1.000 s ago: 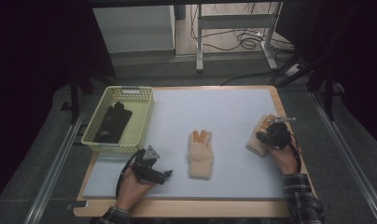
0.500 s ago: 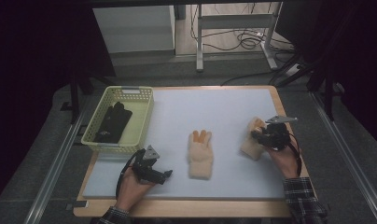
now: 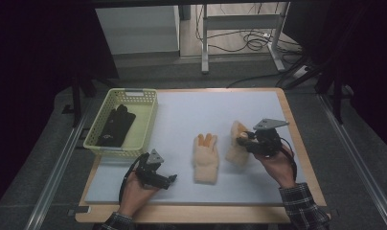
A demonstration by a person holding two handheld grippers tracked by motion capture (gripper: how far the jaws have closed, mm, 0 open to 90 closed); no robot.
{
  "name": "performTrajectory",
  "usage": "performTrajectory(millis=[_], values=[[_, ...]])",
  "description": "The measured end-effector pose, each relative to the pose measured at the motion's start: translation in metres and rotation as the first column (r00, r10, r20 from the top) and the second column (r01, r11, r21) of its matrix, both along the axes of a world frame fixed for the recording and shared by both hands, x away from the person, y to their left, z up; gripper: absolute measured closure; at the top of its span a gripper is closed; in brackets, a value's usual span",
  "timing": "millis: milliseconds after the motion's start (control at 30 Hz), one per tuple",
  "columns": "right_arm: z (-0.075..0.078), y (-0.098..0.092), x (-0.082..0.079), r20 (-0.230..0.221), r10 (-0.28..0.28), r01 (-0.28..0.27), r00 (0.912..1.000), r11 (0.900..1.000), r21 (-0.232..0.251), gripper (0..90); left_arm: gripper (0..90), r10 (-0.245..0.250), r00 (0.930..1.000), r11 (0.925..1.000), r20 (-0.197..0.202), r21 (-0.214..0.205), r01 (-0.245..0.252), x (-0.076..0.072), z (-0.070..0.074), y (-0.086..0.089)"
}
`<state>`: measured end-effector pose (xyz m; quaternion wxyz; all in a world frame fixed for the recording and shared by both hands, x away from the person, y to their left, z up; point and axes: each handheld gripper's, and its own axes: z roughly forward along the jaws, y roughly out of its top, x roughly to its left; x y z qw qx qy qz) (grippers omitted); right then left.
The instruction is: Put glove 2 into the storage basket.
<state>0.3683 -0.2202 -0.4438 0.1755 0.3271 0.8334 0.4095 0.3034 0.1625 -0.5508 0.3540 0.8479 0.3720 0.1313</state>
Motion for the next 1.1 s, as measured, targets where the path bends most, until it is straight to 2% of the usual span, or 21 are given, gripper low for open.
performTrajectory(millis=[200, 333, 433, 600, 733, 867, 967, 1100], values=[[0.005, 0.034, -0.01, -0.017, 0.103, -0.103, 0.9945, 0.9947, 0.01, 57.8, 1.4, 0.0, 1.0, 1.0, -0.001, 0.0, 0.0, 0.0, 0.0, 0.0], [0.006, 0.062, -0.016, -0.028, 0.172, -0.172, 0.9847, 0.9851, 0.008, 57.6, 1.4, -0.002, 1.0, 1.0, -0.001, 0.003, 0.002, 0.0, 0.0, 0.0], [0.002, 0.08, -0.016, -0.042, 0.202, -0.203, 0.9784, 0.9792, -0.006, 57.4, 1.4, 0.0, 1.0, 1.0, 0.0, 0.0, 0.0, 0.0, 0.0, 0.0], [-0.018, 0.103, -0.009, -0.075, 0.204, -0.208, 0.9762, 0.9765, -0.057, 57.2, 1.4, 0.001, 1.0, 1.0, -0.001, -0.001, -0.001, 0.0, 0.0, 0.0], [-0.038, 0.111, -0.003, -0.111, 0.195, -0.204, 0.9744, 0.9757, -0.079, 55.4, 1.4, 0.0, 1.0, 1.0, 0.0, 0.0, 0.0, 0.0, 0.0, 0.0], [-0.053, 0.116, -0.002, -0.128, 0.189, -0.203, 0.9737, 0.9726, -0.113, 50.3, 1.4, -0.001, 1.0, 1.0, -0.001, 0.001, 0.001, 0.0, 0.0, 0.0], [-0.057, 0.116, -0.004, -0.134, 0.184, -0.197, 0.9736, 0.976, -0.092, 44.7, 1.5, -0.002, 1.0, 1.0, -0.001, 0.002, 0.002, 0.0, 0.0, 0.0], [-0.056, 0.113, -0.004, -0.139, 0.193, -0.206, 0.9713, 0.9748, -0.086, 40.0, 1.5, -0.002, 1.0, 1.0, -0.001, 0.002, 0.002, 0.0, 0.0, 0.0]])
